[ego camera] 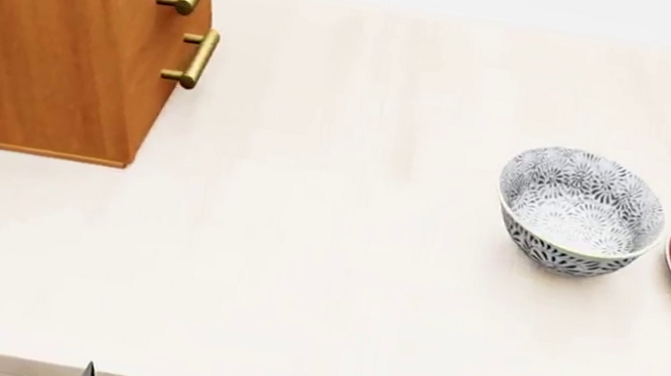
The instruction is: Put the bowl on top of the cabinet.
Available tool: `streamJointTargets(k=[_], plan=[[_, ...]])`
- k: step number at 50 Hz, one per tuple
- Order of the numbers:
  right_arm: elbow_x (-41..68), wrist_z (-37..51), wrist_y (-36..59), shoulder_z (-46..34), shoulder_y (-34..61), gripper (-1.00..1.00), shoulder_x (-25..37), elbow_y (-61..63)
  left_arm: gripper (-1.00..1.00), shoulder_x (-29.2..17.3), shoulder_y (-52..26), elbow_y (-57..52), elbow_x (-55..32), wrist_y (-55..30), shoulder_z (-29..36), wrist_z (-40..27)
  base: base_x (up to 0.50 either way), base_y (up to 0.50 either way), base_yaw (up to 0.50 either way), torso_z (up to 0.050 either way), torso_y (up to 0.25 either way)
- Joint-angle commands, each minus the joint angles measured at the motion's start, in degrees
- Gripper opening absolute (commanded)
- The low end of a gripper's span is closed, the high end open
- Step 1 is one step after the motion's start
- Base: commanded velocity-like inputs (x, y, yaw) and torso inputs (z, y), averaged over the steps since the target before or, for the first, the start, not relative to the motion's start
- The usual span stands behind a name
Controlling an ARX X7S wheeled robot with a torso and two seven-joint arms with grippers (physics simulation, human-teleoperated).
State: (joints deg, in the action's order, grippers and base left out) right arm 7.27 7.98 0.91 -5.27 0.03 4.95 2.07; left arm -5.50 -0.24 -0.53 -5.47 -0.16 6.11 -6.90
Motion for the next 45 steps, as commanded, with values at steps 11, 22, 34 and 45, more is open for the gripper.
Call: streamJointTargets(k=[11, 22, 34, 45], plan=[[0.7, 2.7, 1.9, -1.5, 0.8, 1.0, 1.1, -0.1, 1.0, -0.9, -1.0, 0.4, -1.3, -1.9, 1.2, -2.1, 0.0, 0.02, 0.0, 0.0, 0.0], [0.8, 4.1, 2.9, -2.2, 1.0, 1.0, 1.5, 0.0, 1.0, -1.4, -1.0, 0.1, -1.8, -2.3, 1.9, -2.8, 0.0, 0.0, 0.0, 0.0, 0.0], [1.1, 5.0, 3.0, -3.1, 1.3, 1.0, 1.8, -0.3, 1.0, -2.0, -1.1, 0.0, -2.3, -2.4, 2.6, -3.3, 0.0, 0.0, 0.0, 0.0, 0.0], [2.2, 5.2, 3.1, -3.5, 1.0, 1.0, 2.5, 0.4, 1.0, -2.5, -0.9, -0.2, -2.1, -2.1, 3.3, -4.0, 0.0, 0.0, 0.0, 0.0, 0.0]])
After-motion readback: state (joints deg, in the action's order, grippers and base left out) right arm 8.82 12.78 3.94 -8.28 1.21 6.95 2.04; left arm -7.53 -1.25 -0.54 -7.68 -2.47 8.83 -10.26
